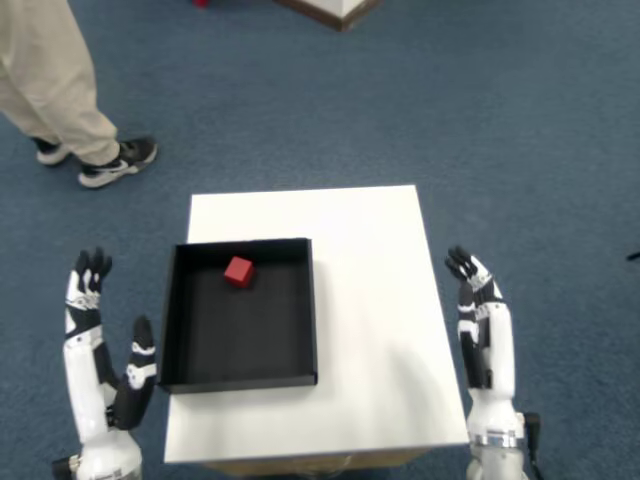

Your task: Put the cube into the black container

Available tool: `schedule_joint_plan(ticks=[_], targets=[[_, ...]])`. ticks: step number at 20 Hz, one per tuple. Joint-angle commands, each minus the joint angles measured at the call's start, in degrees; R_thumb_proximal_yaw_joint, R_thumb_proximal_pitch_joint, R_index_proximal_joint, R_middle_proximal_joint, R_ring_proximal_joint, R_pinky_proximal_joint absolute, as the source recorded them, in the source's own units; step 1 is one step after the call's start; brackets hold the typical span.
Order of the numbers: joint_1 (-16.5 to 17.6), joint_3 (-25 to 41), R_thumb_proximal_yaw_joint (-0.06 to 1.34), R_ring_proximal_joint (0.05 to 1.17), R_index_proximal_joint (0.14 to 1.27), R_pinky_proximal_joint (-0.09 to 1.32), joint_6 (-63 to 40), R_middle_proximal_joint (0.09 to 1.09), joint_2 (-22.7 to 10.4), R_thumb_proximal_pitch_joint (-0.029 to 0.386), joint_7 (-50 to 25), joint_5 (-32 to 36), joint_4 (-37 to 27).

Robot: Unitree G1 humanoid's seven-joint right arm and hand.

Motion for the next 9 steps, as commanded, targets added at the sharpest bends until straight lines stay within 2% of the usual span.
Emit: schedule_joint_plan(ticks=[1,9], targets=[[-1.29,-0.87,0.0,0.32,0.27,0.23,-4.07,0.26,-0.05,0.238,0.9,1.62,0.54],[-0.47,-1.25,0.0,0.32,0.26,0.21,-6.96,0.26,1.58,0.238,2.36,2.73,2.44]])
